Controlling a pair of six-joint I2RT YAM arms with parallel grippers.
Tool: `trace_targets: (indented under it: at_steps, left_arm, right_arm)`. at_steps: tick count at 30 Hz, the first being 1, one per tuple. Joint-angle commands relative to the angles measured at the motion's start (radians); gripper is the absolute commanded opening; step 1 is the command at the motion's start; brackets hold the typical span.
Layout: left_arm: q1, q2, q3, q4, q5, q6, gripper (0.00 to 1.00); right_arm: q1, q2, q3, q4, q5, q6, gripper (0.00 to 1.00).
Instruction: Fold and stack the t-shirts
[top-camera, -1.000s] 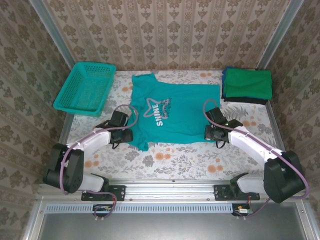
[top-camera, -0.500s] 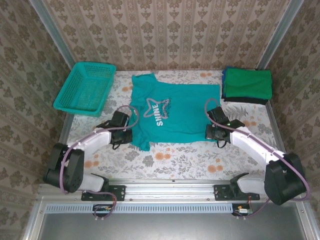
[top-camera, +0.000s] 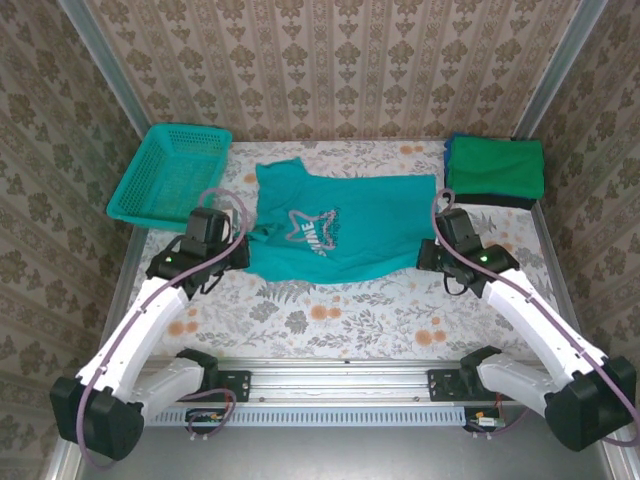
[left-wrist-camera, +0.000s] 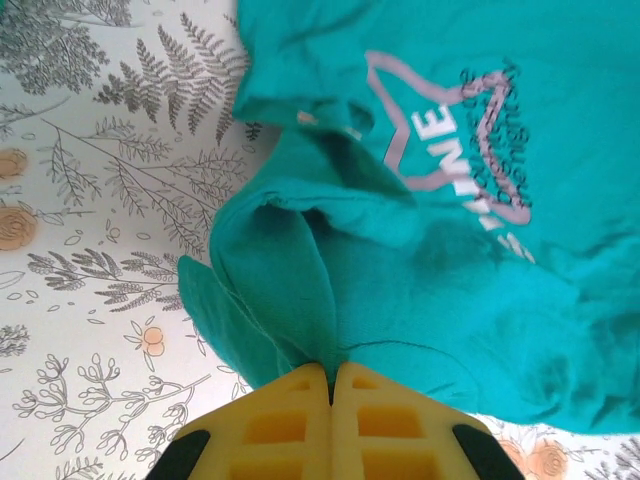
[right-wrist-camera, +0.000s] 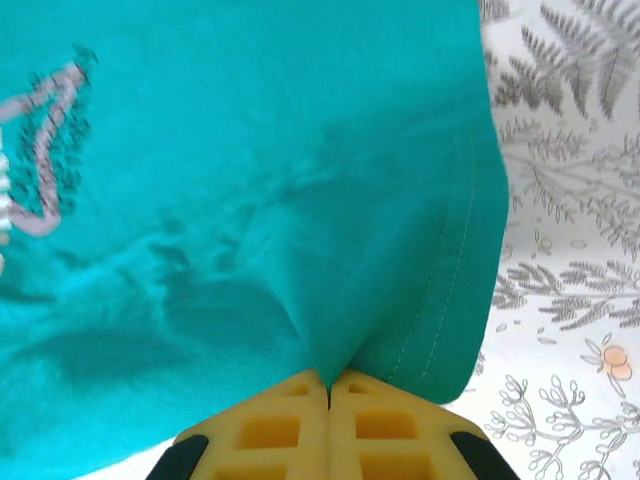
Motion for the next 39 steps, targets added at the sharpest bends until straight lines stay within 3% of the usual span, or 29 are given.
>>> trace_targets:
  at_steps: [1,5,7,11,14,18,20,26,30,39]
  left_arm:
    - [-0.005,0.051,-0.001,-0.051,0.010,0.028,0.00]
    - [0.006,0.227,-0.008,-0.011,0.095,0.057,0.00]
    - [0.004,0.285,-0.025,-0.004,0.085,0.065,0.03]
    - [0.011,0.285,-0.050,-0.018,0.022,0.065,0.15]
    - [0.021,0.261,-0.010,-0.073,-0.053,0.083,0.35]
    - [-0.005,0.331,0.126,-0.120,-0.154,0.143,0.37]
    - [-0.029,0.428,0.221,-0.108,-0.170,0.170,0.40]
    - [-0.006,0.873,0.560,0.044,-0.053,0.224,0.40]
    - [0.050,1.218,0.914,-0.030,-0.062,0.208,0.35]
    - [0.164,1.719,1.636,-0.271,-0.024,0.190,0.33]
  right_arm:
    - [-0.016,0.015,0.008,-0.031,0.031,-0.026,0.00]
    - [-0.038,0.097,-0.019,-0.014,0.033,-0.026,0.00]
    - [-0.039,0.116,-0.038,-0.017,0.039,-0.024,0.01]
    - [-0.041,0.085,-0.069,-0.049,0.068,-0.019,0.09]
    - [-0.042,0.036,-0.070,-0.078,0.082,-0.017,0.17]
    - [-0.032,-0.010,-0.045,-0.083,0.053,-0.015,0.27]
    - [-0.009,-0.014,-0.026,-0.070,0.044,-0.006,0.33]
    - [0.088,0.080,-0.047,0.150,-0.046,0.042,0.42]
    - [0.137,0.230,-0.049,0.224,-0.069,0.079,0.44]
    - [0.147,0.355,-0.047,0.211,-0.041,0.094,0.48]
